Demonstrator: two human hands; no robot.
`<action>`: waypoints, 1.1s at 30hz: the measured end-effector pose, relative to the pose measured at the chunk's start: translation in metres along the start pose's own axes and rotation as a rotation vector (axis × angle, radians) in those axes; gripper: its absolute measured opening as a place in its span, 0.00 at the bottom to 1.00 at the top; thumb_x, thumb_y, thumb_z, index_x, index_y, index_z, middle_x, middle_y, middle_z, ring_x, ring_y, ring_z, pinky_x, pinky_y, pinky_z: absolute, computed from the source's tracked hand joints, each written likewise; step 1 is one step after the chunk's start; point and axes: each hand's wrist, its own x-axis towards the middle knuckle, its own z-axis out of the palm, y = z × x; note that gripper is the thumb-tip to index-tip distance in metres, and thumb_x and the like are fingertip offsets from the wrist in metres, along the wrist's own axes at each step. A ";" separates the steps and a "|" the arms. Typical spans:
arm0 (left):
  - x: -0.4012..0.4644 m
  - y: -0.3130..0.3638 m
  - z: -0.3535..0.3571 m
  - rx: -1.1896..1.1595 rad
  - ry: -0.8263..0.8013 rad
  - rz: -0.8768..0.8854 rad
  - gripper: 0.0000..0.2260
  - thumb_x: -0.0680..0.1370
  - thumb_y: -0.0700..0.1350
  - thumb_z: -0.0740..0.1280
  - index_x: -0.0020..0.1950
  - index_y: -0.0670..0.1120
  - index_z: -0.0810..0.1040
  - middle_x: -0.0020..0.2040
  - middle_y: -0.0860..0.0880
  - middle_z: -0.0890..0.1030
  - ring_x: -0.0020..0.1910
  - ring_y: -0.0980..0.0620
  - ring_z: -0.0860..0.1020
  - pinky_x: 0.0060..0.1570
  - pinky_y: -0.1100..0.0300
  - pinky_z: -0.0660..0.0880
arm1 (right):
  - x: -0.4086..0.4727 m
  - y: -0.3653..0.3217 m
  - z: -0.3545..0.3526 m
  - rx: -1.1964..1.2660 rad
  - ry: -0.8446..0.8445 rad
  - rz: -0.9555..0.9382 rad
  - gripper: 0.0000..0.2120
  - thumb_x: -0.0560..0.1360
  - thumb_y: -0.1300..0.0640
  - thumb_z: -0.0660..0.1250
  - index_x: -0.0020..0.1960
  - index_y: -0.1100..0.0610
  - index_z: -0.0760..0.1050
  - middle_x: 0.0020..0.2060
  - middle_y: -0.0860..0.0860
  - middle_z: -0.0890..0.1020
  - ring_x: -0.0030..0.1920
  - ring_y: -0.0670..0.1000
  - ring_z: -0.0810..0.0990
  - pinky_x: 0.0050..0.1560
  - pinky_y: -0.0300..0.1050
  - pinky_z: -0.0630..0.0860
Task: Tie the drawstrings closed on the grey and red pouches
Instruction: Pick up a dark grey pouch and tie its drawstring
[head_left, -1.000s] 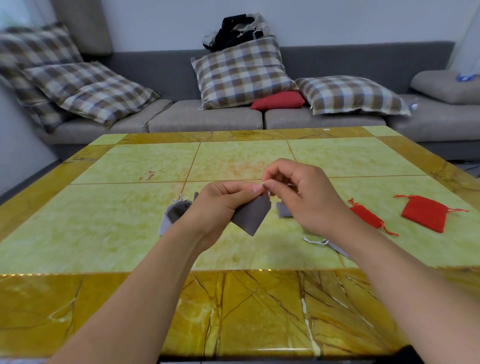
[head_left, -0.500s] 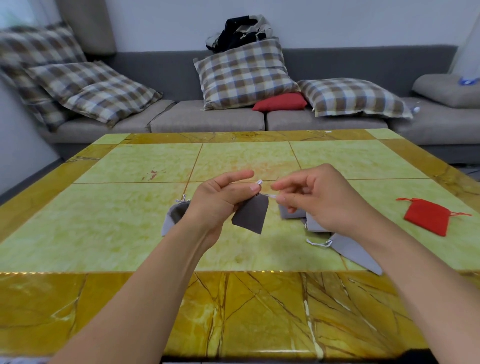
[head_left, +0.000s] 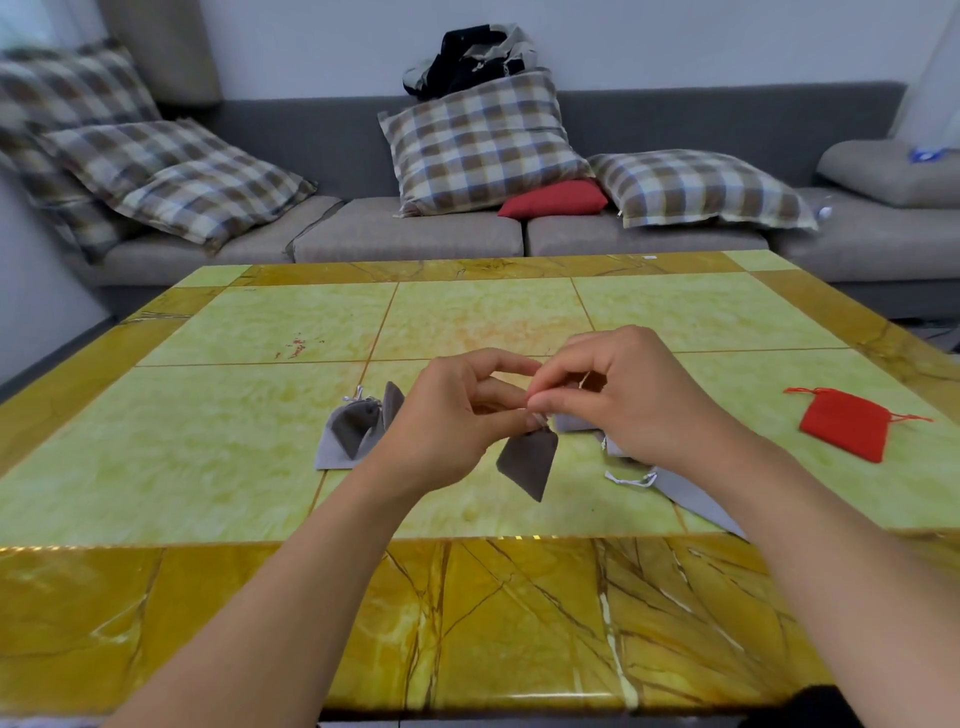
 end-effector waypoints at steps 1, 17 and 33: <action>0.000 0.001 0.000 -0.034 -0.013 -0.004 0.16 0.74 0.35 0.74 0.61 0.42 0.79 0.43 0.43 0.87 0.47 0.47 0.86 0.52 0.55 0.81 | -0.001 0.001 -0.003 0.086 -0.010 0.054 0.02 0.70 0.59 0.77 0.41 0.53 0.86 0.35 0.49 0.85 0.38 0.48 0.82 0.40 0.44 0.79; -0.001 0.005 0.010 -0.255 0.144 0.046 0.13 0.73 0.36 0.74 0.56 0.44 0.82 0.42 0.45 0.87 0.46 0.52 0.85 0.51 0.64 0.78 | 0.000 0.006 -0.001 0.642 0.073 0.361 0.06 0.66 0.61 0.77 0.42 0.63 0.84 0.32 0.57 0.82 0.30 0.48 0.74 0.29 0.37 0.72; 0.000 0.000 0.014 0.021 0.354 0.055 0.02 0.75 0.43 0.74 0.46 0.45 0.86 0.38 0.51 0.86 0.40 0.56 0.85 0.44 0.65 0.80 | -0.001 0.008 0.008 0.616 0.014 0.375 0.10 0.68 0.60 0.75 0.47 0.64 0.84 0.37 0.58 0.83 0.34 0.50 0.72 0.32 0.37 0.70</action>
